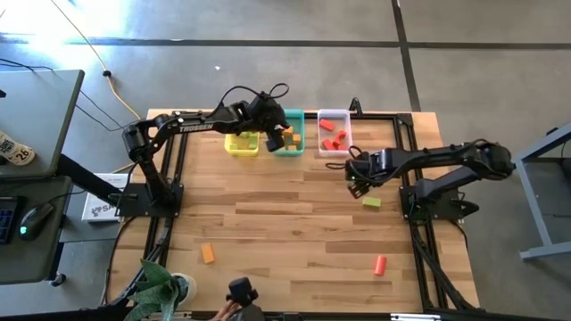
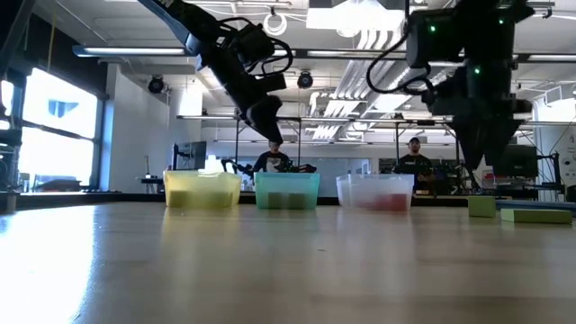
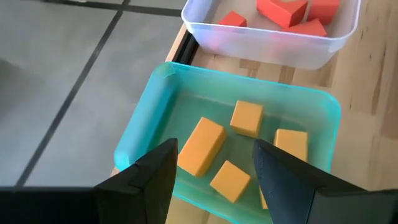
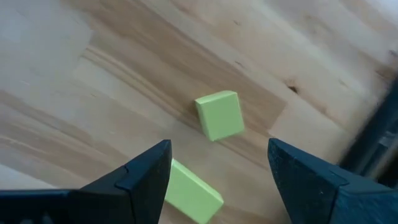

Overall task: Sort & place blocks by color
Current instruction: Put the green block into the yellow bin

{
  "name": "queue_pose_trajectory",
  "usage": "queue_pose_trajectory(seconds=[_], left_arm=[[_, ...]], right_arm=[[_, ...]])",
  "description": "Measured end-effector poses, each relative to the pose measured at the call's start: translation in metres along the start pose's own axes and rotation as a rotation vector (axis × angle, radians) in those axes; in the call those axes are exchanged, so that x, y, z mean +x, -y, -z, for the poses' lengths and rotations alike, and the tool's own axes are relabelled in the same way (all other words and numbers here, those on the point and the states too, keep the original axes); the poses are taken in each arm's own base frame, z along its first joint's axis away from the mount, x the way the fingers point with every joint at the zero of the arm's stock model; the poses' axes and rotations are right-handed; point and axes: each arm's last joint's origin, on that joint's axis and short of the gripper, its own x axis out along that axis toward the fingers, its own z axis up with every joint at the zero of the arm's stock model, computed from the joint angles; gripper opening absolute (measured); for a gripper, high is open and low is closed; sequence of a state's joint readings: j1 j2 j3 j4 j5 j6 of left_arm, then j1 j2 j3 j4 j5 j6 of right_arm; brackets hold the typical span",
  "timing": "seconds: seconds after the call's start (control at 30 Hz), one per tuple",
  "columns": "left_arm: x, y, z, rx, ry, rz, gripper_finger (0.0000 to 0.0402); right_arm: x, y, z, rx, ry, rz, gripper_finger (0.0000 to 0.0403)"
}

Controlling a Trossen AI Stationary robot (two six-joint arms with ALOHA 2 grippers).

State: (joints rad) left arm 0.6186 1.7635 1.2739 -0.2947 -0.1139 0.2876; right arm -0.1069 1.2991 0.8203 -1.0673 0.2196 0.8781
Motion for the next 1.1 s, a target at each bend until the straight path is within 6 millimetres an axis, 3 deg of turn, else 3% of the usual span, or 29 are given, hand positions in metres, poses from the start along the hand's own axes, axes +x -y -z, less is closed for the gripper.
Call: queue_pose_trajectory(seconds=[0.27, 0.7, 0.83, 1.0, 1.1], left_arm=[[-0.007, 0.008, -0.005, -0.027, 0.024, 0.013, 0.0197], [-0.009, 0.018, -0.008, -0.018, 0.035, 0.029, 0.0197], [-0.009, 0.020, -0.009, -0.013, 0.037, 0.032, 0.0197], [-0.009, 0.020, -0.009, -0.013, 0.037, 0.032, 0.0197], [-0.009, 0.020, -0.009, -0.011, 0.037, 0.033, 0.0197]], right_arm=[[0.032, 0.009, 0.002, -0.045, 0.018, -0.041, 0.0254], [0.062, 0.027, -0.002, -0.023, -0.004, -0.093, 0.0250], [0.064, 0.030, -0.003, -0.002, -0.005, -0.100, 0.0210], [0.064, 0.030, -0.007, 0.018, -0.008, -0.142, 0.0116], [0.064, 0.030, -0.008, 0.041, -0.015, -0.161, 0.0104]])
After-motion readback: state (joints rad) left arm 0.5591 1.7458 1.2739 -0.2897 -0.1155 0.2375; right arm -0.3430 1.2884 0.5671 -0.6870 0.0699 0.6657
